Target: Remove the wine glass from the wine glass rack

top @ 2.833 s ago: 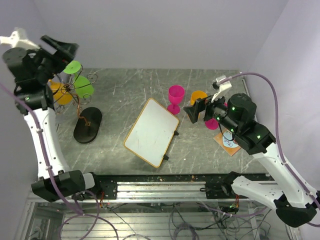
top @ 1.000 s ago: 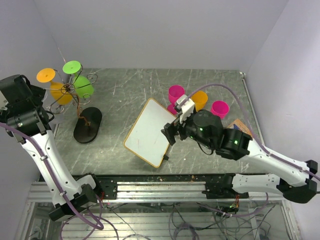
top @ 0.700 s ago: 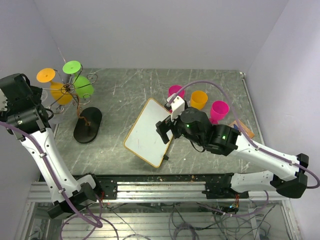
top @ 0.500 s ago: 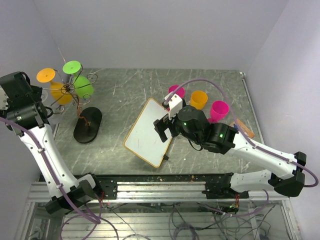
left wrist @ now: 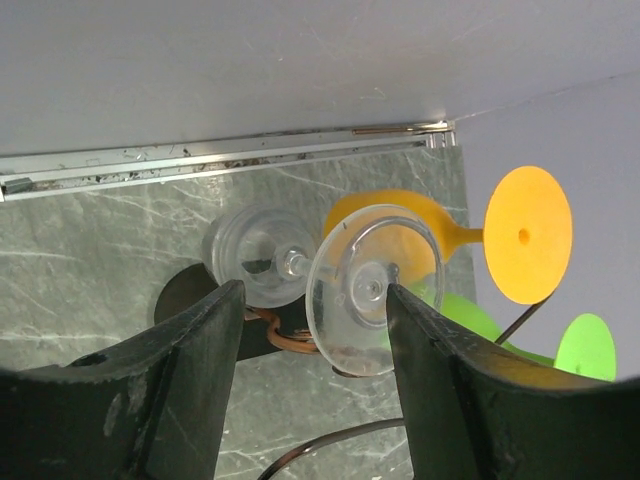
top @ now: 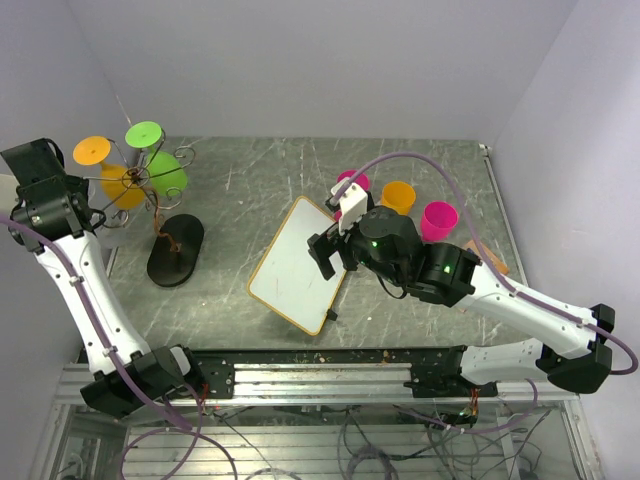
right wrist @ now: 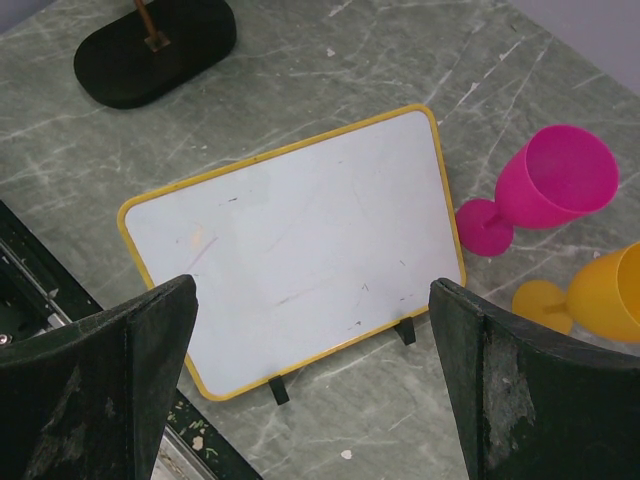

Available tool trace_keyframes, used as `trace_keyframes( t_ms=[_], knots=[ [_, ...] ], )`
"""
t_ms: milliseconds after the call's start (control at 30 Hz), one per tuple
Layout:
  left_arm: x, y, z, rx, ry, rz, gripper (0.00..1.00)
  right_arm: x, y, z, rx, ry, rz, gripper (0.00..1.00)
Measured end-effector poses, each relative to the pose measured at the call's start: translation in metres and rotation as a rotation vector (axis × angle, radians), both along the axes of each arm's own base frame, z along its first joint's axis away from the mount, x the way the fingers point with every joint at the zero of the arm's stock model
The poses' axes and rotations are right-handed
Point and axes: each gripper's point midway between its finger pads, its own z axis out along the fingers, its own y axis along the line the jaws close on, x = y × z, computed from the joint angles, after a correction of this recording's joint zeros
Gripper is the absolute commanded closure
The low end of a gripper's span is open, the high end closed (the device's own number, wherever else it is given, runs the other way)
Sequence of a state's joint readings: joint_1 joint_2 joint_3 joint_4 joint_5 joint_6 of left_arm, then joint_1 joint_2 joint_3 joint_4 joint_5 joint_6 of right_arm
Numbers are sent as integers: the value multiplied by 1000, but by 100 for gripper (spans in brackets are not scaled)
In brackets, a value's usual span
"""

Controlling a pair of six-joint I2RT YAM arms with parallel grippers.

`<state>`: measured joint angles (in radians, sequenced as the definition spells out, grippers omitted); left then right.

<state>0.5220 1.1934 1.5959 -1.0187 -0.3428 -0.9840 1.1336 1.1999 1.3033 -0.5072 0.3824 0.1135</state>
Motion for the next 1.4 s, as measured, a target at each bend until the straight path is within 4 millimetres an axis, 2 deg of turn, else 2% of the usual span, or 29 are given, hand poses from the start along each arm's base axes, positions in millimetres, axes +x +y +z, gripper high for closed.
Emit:
trace_keyframes(
  t_ms=[267, 633, 733, 833, 967, 1100, 1300, 1400],
  knots=[
    [4, 1, -8, -17, 22, -4, 34, -1, -2, 3, 6, -1, 0, 0],
    [11, 3, -9, -16, 18, -19, 52, -3, -5, 7, 9, -3, 0, 0],
    [12, 3, -7, -12, 8, -22, 62, -3, -6, 6, 8, -2, 0, 0],
    [13, 2, -4, -8, -4, -25, 66, -3, -6, 6, 7, -1, 1, 0],
    [13, 1, 1, 2, -28, -29, 79, -3, -6, 7, 6, -1, 1, 1],
    [15, 1, 10, 14, -63, -32, 83, -3, -6, 6, 4, 1, 1, 0],
    [16, 0, 12, 13, -74, -37, 92, -5, -6, 5, 2, 8, 4, 0],
    [15, -1, 13, 14, -79, -39, 93, -5, -6, 5, 3, 9, 5, 0]
  ],
)
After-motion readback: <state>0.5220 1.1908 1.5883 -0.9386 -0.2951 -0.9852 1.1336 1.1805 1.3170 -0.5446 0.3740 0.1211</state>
